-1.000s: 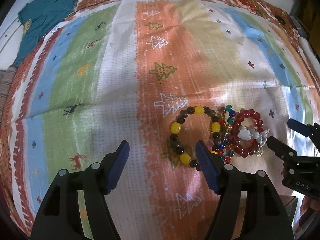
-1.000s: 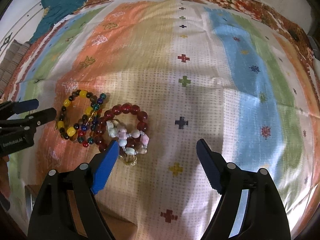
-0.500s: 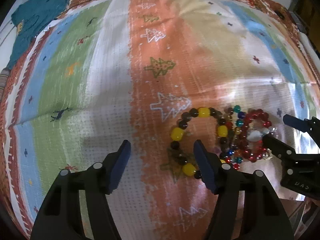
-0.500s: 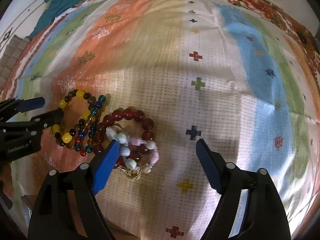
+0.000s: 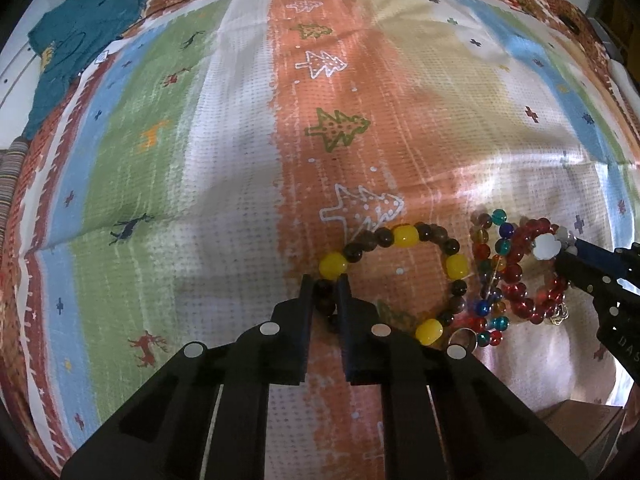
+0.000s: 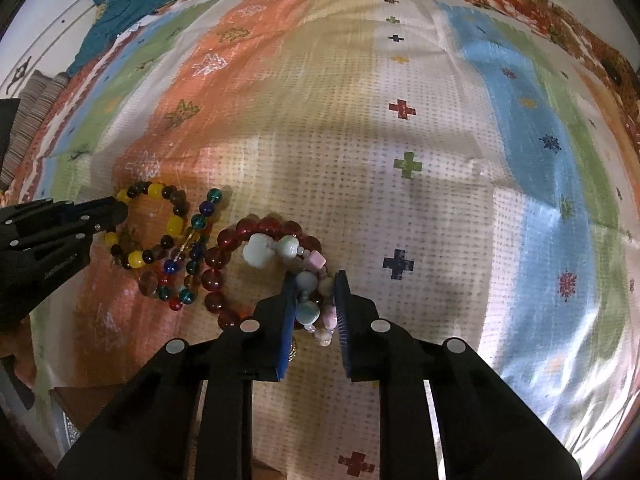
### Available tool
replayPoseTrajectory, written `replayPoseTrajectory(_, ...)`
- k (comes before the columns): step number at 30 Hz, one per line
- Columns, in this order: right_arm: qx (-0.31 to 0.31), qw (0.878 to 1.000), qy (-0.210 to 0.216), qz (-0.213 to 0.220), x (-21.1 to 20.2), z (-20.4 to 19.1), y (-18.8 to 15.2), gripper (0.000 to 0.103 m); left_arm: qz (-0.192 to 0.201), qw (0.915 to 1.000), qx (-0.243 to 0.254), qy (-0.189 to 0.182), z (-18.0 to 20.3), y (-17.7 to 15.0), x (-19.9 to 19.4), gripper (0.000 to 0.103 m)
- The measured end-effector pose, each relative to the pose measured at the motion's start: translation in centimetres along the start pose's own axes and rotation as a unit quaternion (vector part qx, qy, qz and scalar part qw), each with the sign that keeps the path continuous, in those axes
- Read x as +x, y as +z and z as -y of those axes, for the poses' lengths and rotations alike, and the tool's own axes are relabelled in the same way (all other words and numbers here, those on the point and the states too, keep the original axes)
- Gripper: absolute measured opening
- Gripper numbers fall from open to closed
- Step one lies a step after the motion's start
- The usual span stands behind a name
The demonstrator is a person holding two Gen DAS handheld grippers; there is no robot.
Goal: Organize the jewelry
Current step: 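Grasp the yellow-and-black bracelet with left tool while right tool grasps white-pink bracelet, then lift and carry both held bracelets over the silver tin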
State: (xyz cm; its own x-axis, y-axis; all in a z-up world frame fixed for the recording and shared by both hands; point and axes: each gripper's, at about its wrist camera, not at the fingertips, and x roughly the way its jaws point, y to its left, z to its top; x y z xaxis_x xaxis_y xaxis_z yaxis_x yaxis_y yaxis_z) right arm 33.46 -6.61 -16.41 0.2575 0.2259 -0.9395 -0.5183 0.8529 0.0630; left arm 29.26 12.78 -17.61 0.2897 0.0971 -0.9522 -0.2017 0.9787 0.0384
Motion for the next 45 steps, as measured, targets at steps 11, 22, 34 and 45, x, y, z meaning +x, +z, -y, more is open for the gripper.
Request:
replayPoseTrajectory(11, 0.001, 1.000, 0.005, 0.010, -1.3, 0.2, 0.0, 0.012, 0.004, 0.9999, -0.007, -0.010, -0.2, 0.0, -1.2, 0.010)
replayPoseTrajectory(22, 0.007, 1.000, 0.009, 0.025, -2.8, 0.3, -0.2, 0.012, 0.019, 0.9996, -0.006, -0.020, 0.0, -0.1, -3.3, 0.009)
replayPoseTrajectory(34, 0.022, 0.998, 0.015, 0.061, -6.3, 0.4, -0.8, 0.012, 0.051, 0.9978, -0.005, -0.041, 0.2, -0.6, -7.3, 0.009)
replayPoseTrajectory(45, 0.039, 0.996, 0.009, 0.081, -8.9, 1.5, -2.0, 0.012, 0.068, 0.9961, -0.008, -0.055, 0.5, -2.2, -10.7, 0.009)
